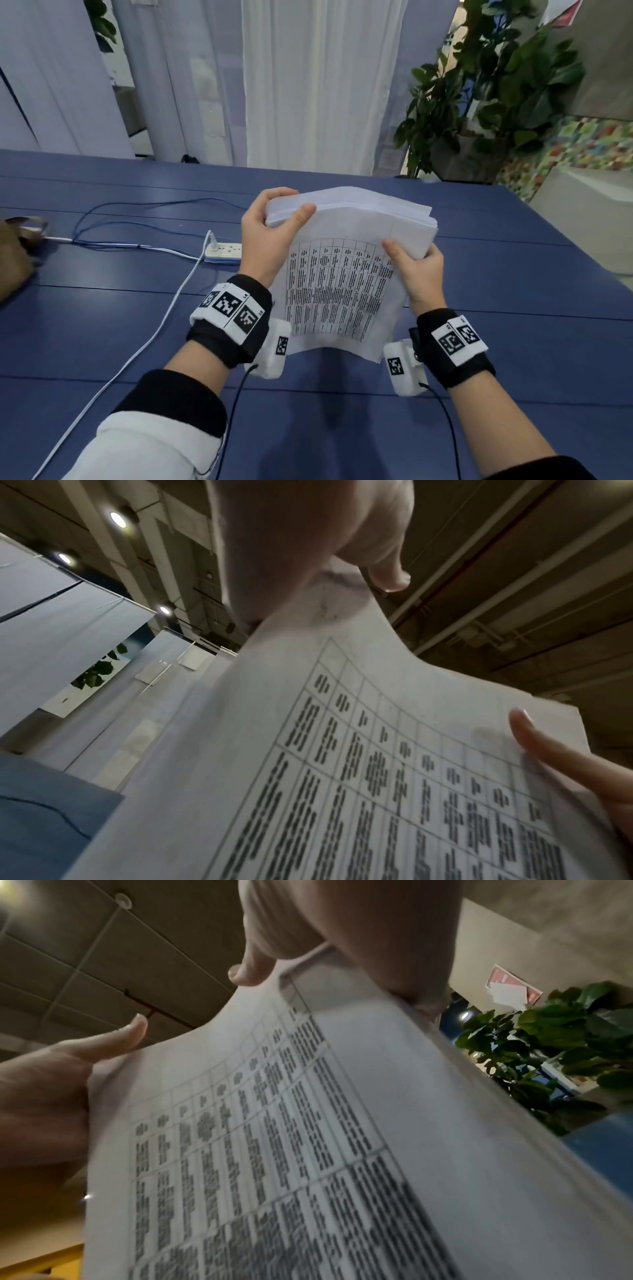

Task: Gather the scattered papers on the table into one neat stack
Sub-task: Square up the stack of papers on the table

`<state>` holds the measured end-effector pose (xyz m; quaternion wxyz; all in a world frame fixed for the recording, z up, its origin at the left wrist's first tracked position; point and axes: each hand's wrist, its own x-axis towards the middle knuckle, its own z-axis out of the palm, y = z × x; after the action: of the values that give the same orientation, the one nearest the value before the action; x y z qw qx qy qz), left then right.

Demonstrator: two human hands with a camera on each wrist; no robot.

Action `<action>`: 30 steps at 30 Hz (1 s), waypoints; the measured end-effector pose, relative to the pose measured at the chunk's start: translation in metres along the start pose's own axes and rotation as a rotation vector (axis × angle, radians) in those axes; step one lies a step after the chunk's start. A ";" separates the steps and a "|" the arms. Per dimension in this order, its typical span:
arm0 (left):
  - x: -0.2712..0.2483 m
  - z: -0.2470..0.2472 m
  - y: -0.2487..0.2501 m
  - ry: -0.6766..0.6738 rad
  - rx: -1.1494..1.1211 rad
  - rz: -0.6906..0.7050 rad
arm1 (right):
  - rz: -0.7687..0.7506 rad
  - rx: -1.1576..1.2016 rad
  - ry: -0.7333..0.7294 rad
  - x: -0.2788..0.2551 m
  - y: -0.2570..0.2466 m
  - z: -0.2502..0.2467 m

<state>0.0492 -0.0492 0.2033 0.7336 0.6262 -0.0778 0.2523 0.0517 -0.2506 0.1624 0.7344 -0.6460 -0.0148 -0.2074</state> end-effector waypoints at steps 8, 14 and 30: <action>0.008 0.000 -0.002 0.087 -0.004 0.017 | -0.284 -0.110 -0.007 0.000 -0.027 -0.002; 0.003 -0.009 -0.004 0.000 -0.047 -0.006 | -0.458 -0.252 -0.047 0.001 -0.030 -0.003; -0.031 -0.022 -0.065 -0.132 0.070 -0.275 | 0.074 -0.043 -0.067 -0.002 0.016 -0.010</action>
<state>0.0488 -0.0425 0.1282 0.7324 0.6712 -0.0304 0.1104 0.0528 -0.2580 0.1455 0.7268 -0.6682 -0.0110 -0.1585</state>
